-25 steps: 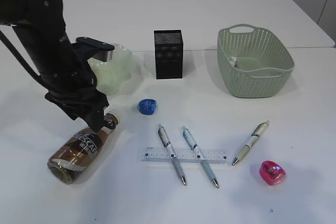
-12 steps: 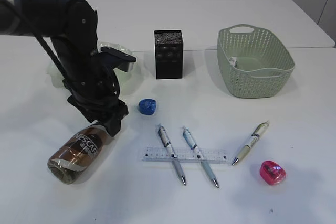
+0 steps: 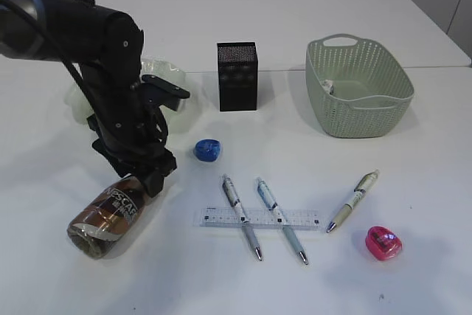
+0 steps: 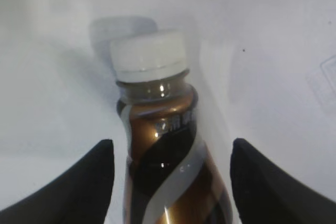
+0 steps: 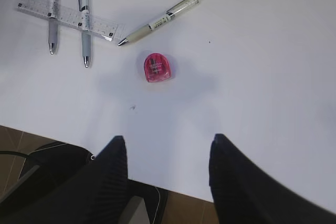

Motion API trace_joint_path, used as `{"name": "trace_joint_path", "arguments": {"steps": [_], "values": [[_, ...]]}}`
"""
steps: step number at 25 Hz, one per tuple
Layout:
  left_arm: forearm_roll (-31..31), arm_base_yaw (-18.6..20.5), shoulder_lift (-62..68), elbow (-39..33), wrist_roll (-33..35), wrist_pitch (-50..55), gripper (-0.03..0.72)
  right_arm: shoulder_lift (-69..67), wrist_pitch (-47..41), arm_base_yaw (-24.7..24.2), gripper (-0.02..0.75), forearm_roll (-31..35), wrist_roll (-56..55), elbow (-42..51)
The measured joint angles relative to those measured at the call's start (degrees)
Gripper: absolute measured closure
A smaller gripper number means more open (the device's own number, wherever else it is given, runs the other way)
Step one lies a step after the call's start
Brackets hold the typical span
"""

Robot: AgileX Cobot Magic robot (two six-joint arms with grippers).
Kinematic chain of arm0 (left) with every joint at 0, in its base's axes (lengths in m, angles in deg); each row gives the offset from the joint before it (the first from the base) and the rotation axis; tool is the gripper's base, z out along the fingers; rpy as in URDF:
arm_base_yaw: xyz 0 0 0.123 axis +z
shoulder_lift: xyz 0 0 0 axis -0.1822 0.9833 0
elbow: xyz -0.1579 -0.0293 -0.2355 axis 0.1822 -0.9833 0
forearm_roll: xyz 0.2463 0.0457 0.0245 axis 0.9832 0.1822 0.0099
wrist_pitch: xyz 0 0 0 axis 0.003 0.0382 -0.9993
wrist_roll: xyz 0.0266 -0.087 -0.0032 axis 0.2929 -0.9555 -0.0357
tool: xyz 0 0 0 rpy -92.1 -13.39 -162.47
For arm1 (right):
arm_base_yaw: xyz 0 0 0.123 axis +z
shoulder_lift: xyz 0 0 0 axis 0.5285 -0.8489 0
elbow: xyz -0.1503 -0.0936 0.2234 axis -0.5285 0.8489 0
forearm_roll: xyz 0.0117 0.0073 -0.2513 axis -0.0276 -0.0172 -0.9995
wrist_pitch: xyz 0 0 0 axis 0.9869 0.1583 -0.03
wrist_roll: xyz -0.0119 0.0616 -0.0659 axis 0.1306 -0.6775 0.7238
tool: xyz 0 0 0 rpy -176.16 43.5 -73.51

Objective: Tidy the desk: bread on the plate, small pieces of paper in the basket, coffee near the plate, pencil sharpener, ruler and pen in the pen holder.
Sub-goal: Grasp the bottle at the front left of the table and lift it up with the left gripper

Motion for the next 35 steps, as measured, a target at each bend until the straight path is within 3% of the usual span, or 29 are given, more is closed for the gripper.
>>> {"name": "trace_joint_path", "arguments": {"steps": [14,23,35], "values": [[0.31,0.0,3.05,0.04,-0.57,-0.2,0.202,0.0,0.0,0.0,0.337,0.27,0.0,0.0],[0.55,0.0,3.05,0.13,-0.68,0.07,0.391,0.0,0.46,0.0,0.337,1.31,0.0,0.0],[0.41,0.0,0.42,6.31,-0.68,7.39,0.4,0.0,0.83,0.0,0.338,1.41,0.0,0.0]]}}
